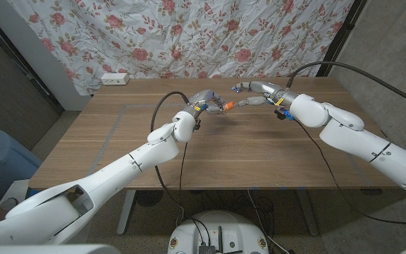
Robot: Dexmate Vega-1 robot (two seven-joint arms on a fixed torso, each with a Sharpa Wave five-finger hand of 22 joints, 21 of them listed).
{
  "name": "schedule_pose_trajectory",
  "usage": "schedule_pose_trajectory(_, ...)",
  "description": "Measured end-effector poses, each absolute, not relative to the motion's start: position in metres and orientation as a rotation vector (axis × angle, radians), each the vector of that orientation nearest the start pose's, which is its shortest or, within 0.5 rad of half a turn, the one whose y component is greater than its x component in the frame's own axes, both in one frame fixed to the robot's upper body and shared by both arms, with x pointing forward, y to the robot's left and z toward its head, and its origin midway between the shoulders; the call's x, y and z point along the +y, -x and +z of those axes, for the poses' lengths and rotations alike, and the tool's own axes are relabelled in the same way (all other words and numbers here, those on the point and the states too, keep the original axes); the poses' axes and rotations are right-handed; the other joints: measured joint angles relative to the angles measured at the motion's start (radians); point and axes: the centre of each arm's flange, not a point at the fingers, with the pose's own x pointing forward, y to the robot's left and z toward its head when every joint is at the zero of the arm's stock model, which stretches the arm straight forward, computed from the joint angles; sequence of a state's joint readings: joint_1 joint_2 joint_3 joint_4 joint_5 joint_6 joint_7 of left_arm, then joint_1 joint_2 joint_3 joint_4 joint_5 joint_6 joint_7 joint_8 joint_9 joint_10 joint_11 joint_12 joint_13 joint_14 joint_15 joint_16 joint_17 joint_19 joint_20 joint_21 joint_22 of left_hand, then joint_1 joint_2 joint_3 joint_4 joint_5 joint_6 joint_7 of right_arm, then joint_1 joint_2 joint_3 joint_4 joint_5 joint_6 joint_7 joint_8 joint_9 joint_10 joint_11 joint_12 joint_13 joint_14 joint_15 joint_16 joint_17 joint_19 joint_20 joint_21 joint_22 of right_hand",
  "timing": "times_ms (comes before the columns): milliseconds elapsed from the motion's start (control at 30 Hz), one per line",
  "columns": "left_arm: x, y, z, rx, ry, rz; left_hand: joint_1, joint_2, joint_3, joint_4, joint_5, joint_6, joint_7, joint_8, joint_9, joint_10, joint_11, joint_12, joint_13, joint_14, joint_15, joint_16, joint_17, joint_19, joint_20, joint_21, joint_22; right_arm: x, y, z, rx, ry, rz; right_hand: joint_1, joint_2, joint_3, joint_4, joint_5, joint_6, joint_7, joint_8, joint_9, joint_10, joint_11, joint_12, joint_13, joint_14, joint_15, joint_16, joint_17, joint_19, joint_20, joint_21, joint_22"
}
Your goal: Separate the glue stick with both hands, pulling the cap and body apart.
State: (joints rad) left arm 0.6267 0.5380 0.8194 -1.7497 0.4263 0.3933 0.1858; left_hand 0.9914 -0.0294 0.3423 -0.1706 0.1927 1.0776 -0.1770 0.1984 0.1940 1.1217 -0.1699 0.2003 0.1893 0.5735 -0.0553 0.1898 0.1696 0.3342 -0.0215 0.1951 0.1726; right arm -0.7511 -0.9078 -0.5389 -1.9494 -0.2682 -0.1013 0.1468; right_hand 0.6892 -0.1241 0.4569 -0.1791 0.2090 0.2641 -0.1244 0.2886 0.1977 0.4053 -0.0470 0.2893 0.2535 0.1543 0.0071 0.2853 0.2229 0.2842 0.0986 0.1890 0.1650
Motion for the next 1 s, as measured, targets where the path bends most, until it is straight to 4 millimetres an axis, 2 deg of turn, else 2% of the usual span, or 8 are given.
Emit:
schedule_pose_trajectory(133,0.089,-0.599,0.037,-0.719,-1.140,-0.001,0.000,0.000,0.000,0.000,0.000,0.000,0.000,0.000,0.000,0.000,0.000,0.000,0.000,0.000,0.000,0.000,0.000,0.000,0.000,0.000,0.000,-0.197,-0.550,0.068,-0.721,1.312,0.237,0.010,-0.003,0.000,0.000,-0.008,0.018,-0.003,0.008,0.000,0.017,0.003,0.008,0.000,0.015,-0.008,0.005,-0.004,0.006,0.001,0.000,0.000)
schedule_pose_trajectory(233,0.089,-0.599,0.037,-0.720,-1.139,-0.002,0.000,0.000,-0.001,-0.001,0.000,0.000,0.000,0.000,0.000,0.000,0.000,0.000,0.000,0.000,0.000,0.000,0.000,0.000,0.000,0.000,0.000,-0.196,-0.550,0.068,-0.721,1.311,0.228,0.022,0.006,0.000,0.000,-0.008,0.042,-0.003,0.014,0.000,0.031,-0.008,0.008,0.000,0.027,-0.009,0.008,-0.005,0.016,0.005,0.008,0.000)
schedule_pose_trajectory(300,0.088,-0.599,0.037,-0.720,-1.137,-0.003,0.000,0.000,-0.001,-0.001,0.000,0.000,0.000,0.000,0.000,0.000,0.000,0.000,0.000,0.000,0.000,0.000,0.000,0.000,0.001,0.000,0.000,-0.195,-0.550,0.068,-0.719,1.309,0.219,0.031,-0.003,0.000,0.000,-0.008,0.052,-0.004,0.019,0.002,0.042,-0.005,0.008,0.000,0.036,-0.017,0.013,-0.005,0.020,0.001,0.008,0.000)
schedule_pose_trajectory(700,0.085,-0.599,0.037,-0.724,-1.124,0.004,0.000,0.000,-0.001,-0.001,-0.003,0.000,0.000,0.000,0.000,0.000,0.000,-0.003,0.001,0.000,0.000,0.000,0.000,-0.004,0.004,0.000,0.000,-0.191,-0.553,0.058,-0.702,1.304,0.200,0.038,0.003,-0.004,0.004,-0.008,0.057,-0.006,0.020,0.005,0.076,-0.014,0.016,0.000,0.058,-0.014,0.023,-0.005,0.022,-0.001,0.008,0.000)
schedule_pose_trajectory(767,0.085,-0.599,0.036,-0.724,-1.122,0.004,0.000,0.000,-0.001,-0.001,-0.003,0.000,0.000,0.000,0.000,0.000,0.000,-0.003,0.001,0.000,0.000,0.000,0.000,-0.004,0.004,0.000,0.000,-0.190,-0.553,0.057,-0.702,1.303,0.197,0.046,0.011,-0.004,0.004,-0.008,0.057,-0.006,0.027,0.005,0.077,-0.016,0.016,0.004,0.064,-0.014,0.023,-0.005,0.025,-0.004,0.008,0.000)
schedule_pose_trajectory(833,0.085,-0.599,0.036,-0.724,-1.121,0.004,0.000,0.000,-0.002,-0.001,-0.004,0.000,0.000,0.000,0.000,0.000,0.000,-0.003,0.001,0.000,0.000,0.000,0.000,-0.004,0.004,0.000,0.000,-0.190,-0.553,0.057,-0.702,1.303,0.192,0.061,0.000,-0.004,0.004,-0.008,0.058,-0.007,0.027,0.005,0.083,-0.021,0.016,0.005,0.064,-0.014,0.023,-0.005,0.025,-0.004,0.008,0.000)
schedule_pose_trajectory(1000,0.085,-0.599,0.036,-0.724,-1.118,0.006,0.000,0.000,-0.007,-0.001,-0.004,0.000,0.000,0.000,0.000,0.000,0.000,-0.003,0.005,0.000,0.000,0.000,0.000,-0.004,0.004,0.000,0.000,-0.186,-0.554,0.053,-0.703,1.296,0.189,0.079,0.013,-0.001,0.001,-0.008,0.083,-0.014,0.035,0.008,0.104,-0.021,0.023,0.005,0.081,-0.020,0.030,-0.004,0.031,-0.010,0.008,0.000)
